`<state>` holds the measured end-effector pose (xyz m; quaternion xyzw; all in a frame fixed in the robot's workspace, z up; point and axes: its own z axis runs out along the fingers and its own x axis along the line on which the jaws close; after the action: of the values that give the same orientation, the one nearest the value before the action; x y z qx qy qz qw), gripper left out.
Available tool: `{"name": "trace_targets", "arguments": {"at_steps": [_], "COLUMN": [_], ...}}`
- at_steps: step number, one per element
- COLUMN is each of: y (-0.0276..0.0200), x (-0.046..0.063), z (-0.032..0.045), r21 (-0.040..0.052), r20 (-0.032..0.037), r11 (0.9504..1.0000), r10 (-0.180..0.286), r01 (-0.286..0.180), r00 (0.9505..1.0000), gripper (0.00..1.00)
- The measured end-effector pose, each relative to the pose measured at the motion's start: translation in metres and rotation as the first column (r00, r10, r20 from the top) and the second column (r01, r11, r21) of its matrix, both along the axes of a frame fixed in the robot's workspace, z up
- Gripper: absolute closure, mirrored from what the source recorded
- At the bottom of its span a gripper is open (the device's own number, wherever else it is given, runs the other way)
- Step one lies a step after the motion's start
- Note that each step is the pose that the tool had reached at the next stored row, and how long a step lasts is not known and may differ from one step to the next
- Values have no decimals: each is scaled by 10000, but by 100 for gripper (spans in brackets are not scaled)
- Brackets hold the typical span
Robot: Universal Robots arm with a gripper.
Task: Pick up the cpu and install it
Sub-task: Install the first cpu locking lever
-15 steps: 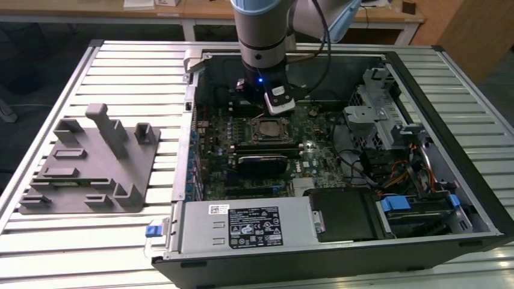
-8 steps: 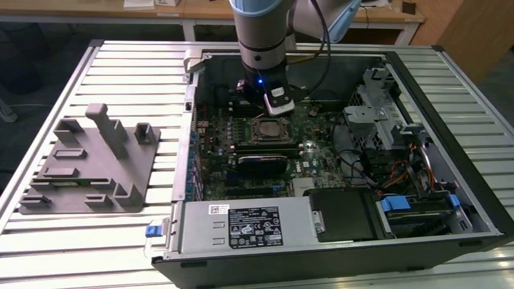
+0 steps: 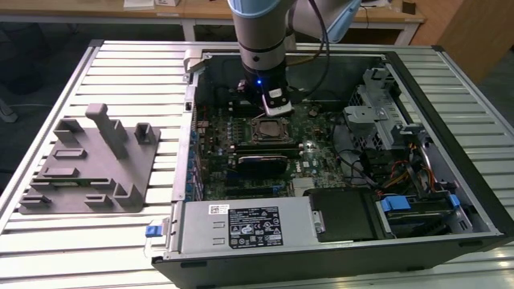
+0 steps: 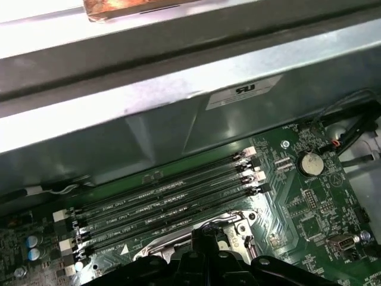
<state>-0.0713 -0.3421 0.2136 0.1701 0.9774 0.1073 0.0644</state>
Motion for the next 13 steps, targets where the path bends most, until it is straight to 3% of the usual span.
{"name": "trace_targets", "arguments": {"at_steps": [13], "y": [101], "x": [-1], "z": [-6], "r21": [2], "r20": [0], "r11": [9990], "r10": [-457], "r01": [457], "r00": [9990], "gripper": [89]}}
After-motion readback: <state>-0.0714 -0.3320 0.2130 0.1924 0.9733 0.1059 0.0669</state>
